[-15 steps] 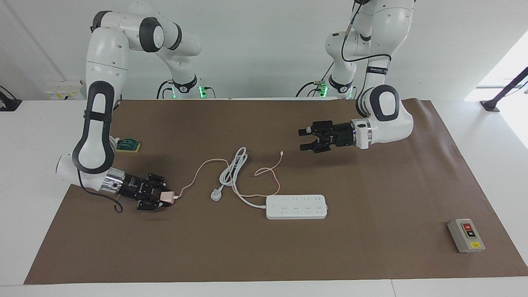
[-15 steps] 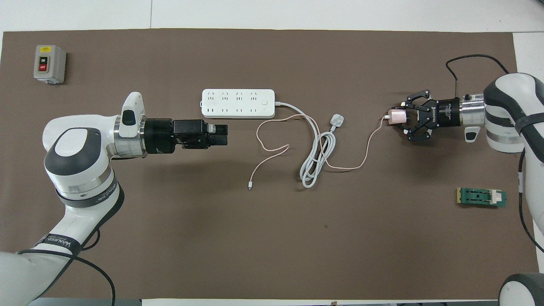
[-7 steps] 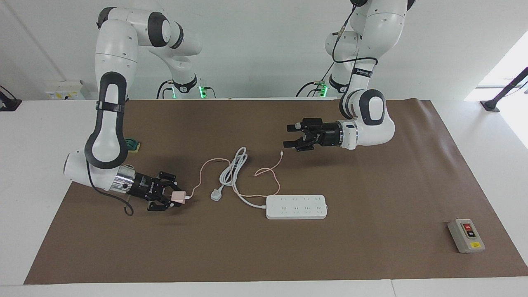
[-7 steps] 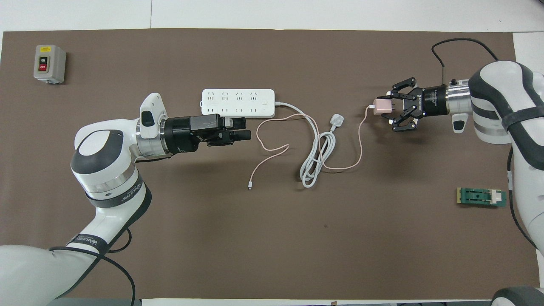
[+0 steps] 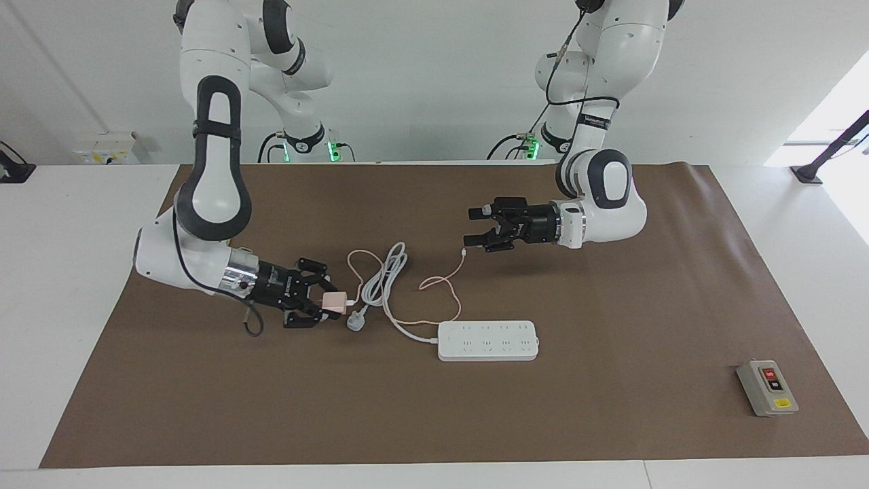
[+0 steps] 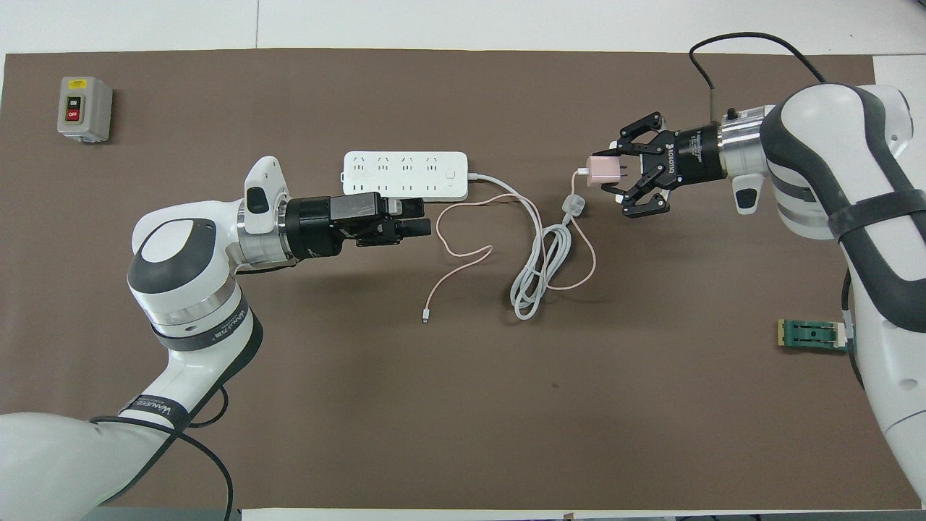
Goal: Plug charger into power strip
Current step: 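Lift the charger with the right gripper while the left gripper grips the strip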
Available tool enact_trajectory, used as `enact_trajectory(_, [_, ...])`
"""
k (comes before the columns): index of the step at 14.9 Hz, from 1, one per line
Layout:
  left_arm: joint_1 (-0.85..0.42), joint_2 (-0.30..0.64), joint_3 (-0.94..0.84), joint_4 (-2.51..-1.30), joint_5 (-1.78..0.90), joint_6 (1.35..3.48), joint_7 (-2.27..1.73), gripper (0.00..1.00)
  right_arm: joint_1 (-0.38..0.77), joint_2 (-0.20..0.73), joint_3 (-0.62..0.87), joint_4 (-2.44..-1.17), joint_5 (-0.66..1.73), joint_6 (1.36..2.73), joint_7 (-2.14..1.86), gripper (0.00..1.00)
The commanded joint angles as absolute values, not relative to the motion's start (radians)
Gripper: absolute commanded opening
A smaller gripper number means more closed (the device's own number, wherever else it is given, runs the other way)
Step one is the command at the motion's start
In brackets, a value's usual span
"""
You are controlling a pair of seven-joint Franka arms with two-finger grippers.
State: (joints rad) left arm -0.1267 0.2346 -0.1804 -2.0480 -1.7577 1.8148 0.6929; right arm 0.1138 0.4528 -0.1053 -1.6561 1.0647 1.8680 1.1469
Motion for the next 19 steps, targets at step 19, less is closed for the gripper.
enact_trajectory(19, [-0.155, 0.256, -0.167, -2.01, -1.766, 1.867, 0.71, 1.0, 0.482, 0.318, -0.109, -1.687, 1.112, 2.151, 1.388, 0.0])
